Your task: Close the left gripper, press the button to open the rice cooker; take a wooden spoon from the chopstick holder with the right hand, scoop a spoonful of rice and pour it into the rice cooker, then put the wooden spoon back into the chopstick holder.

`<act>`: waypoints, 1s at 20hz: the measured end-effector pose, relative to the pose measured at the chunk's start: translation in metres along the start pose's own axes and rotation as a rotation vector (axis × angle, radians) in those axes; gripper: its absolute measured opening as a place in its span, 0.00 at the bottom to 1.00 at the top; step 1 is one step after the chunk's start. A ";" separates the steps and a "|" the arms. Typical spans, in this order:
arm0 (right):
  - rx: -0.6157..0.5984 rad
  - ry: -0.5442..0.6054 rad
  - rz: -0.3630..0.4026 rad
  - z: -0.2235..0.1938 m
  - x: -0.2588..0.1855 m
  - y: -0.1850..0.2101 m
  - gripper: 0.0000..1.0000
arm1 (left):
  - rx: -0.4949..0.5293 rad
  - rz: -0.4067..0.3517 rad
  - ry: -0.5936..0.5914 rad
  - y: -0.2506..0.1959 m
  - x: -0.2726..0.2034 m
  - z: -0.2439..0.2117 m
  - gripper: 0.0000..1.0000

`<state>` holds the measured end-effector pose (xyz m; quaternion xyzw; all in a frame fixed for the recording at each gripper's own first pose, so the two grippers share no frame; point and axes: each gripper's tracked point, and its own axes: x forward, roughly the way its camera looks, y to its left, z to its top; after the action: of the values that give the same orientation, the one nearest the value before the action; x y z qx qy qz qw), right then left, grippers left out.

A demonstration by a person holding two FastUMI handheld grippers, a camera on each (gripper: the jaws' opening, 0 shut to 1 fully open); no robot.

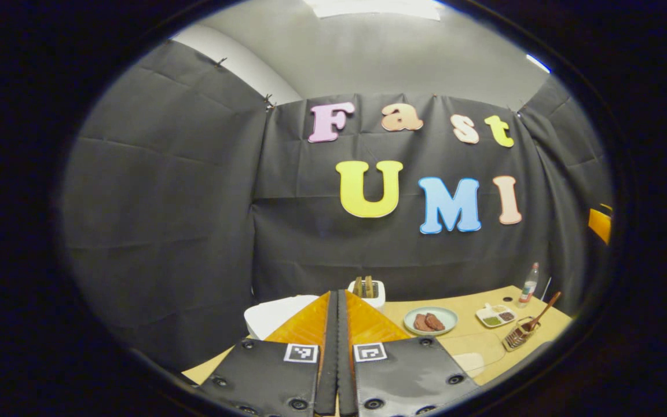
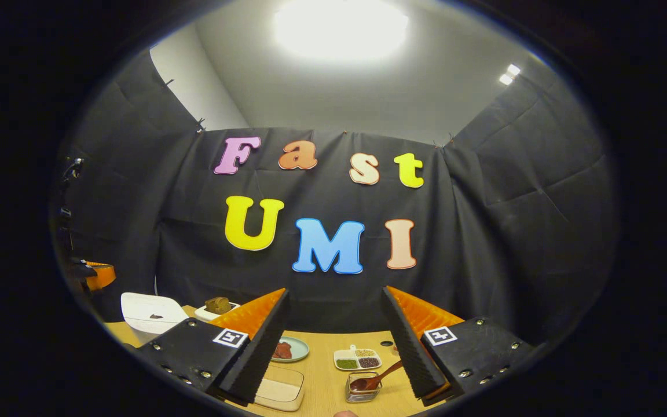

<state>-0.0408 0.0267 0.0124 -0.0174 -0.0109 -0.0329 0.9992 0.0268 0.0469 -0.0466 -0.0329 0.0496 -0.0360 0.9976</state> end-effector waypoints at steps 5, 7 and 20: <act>-0.011 0.019 -0.058 -0.006 -0.009 -0.007 0.95 | -0.011 -0.017 0.047 0.014 0.033 -0.023 0.08; -0.018 0.034 -0.084 -0.011 -0.012 -0.009 0.95 | -0.023 -0.030 0.072 0.017 0.052 -0.034 0.08; -0.067 0.100 -0.192 -0.025 -0.041 -0.018 0.95 | -0.041 -0.110 0.281 0.019 0.136 -0.142 0.09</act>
<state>-0.0820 0.0101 -0.0132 -0.0479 0.0386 -0.1297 0.9897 0.1485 0.0467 -0.2017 -0.0504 0.1877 -0.0939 0.9764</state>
